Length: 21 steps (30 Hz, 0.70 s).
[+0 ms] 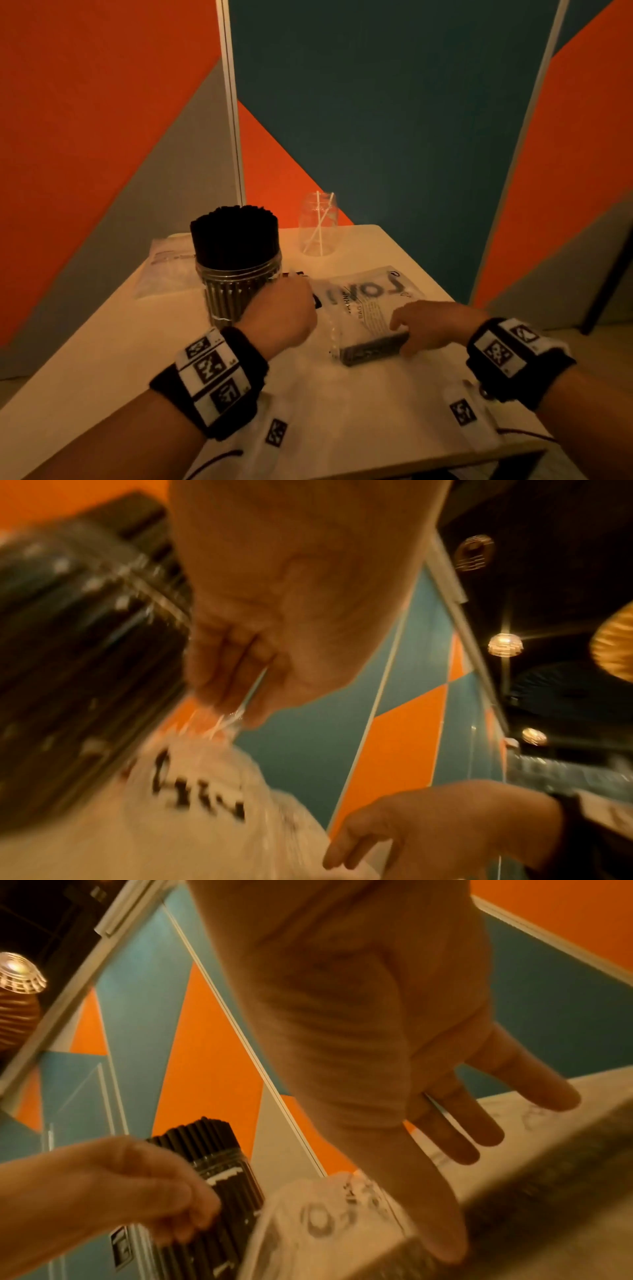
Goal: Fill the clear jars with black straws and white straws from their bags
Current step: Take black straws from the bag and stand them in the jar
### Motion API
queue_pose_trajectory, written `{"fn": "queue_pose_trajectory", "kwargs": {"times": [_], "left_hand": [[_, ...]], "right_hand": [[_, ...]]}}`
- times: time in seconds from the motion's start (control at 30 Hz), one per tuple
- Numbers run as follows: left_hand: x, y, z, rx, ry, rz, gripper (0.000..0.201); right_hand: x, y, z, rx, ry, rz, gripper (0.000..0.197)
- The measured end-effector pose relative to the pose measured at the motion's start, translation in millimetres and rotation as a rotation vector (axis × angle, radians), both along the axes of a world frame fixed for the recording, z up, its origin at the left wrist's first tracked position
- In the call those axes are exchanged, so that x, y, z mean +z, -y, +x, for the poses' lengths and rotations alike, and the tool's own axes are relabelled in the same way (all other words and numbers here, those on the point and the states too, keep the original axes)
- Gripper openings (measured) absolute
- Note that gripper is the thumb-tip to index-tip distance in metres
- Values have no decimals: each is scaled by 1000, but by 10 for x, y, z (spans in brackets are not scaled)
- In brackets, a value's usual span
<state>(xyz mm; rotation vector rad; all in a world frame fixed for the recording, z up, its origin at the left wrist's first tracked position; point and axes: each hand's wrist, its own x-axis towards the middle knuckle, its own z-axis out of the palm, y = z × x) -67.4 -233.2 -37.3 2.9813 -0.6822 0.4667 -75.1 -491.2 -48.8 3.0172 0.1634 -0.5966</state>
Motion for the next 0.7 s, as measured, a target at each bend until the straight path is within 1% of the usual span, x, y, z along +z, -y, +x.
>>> {"fn": "queue_pose_trajectory", "kwargs": {"times": [0.03, 0.07, 0.13, 0.2, 0.27, 0.3, 0.37, 0.53, 0.7], "left_hand": [[-115, 63, 52, -23, -198, 55, 20], [-209, 117, 101, -52, -343, 84, 18], [-333, 234, 183, -114, -483, 96, 21], [-430, 336, 260, -174, -558, 22, 22], [-483, 402, 335, -220, -619, -113, 18], [-513, 428, 377, -222, -643, -172, 18], [-573, 483, 449, -211, -704, -214, 20], [-621, 566, 488, -179, -841, -194, 21], [-522, 605, 455, -191, -843, -42, 26]], "right_hand": [[-74, 2, -18, 22, 8, -6, 45], [-143, 2, -28, 39, 33, -1, 38], [-238, 2, -27, 54, 105, 31, 32], [-286, 14, -3, 67, 163, 51, 28], [-307, 22, 32, 81, 195, 65, 25], [-306, 22, 45, 88, 206, 68, 23], [-296, 24, 71, 101, 225, 56, 24], [-260, 25, 90, 119, 244, 22, 24], [-242, 2, 86, 131, 235, 30, 20]]}}
